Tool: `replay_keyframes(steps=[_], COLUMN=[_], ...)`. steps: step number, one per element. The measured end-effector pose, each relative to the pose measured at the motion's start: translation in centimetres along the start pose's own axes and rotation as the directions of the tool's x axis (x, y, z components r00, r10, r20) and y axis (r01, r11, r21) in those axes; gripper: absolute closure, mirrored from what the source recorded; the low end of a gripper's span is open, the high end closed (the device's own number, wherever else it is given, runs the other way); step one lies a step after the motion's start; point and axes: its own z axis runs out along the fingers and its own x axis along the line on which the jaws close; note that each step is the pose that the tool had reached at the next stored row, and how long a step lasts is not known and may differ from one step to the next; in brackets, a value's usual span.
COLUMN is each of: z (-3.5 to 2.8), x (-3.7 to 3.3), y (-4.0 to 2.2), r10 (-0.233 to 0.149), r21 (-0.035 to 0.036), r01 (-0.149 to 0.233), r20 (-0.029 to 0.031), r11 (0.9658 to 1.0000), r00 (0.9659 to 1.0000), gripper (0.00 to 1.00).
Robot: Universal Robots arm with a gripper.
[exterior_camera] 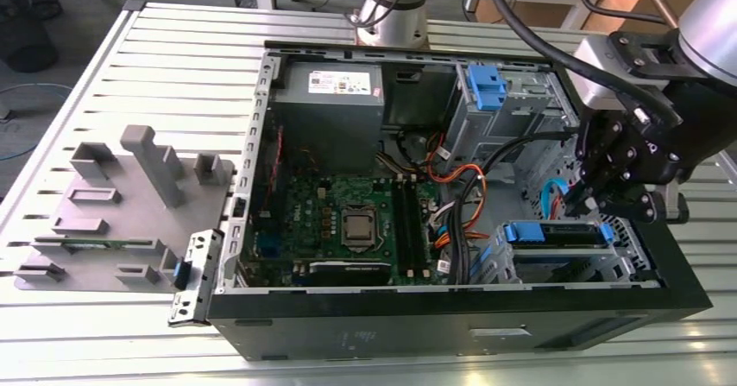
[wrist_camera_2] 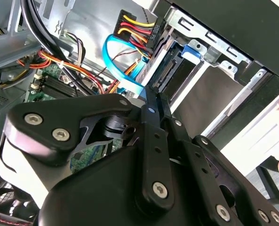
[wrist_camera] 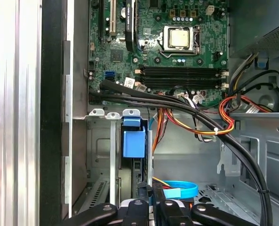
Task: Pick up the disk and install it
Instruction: 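Insert the first disk wire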
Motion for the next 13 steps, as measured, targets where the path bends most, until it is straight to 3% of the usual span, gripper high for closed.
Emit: replay_keyframes(steps=[5,9,12,13], z=[0.27,0.4,0.4,0.4], x=[0.13,0.2,0.3,0.32], y=[0.26,0.55,0.57,0.57], r10=[-0.011,-0.015,-0.016,-0.016], r21=[0.015,0.0191,0.0209,0.0209], r01=[0.011,0.015,0.015,0.015], r20=[0.0002,0.0002,0.0117,0.0124], r11=[0.9998,0.9997,0.9997,0.9997], r00=[0.9999,0.9999,0.9998,0.9998], gripper=[0.84,0.84,0.84,0.84])
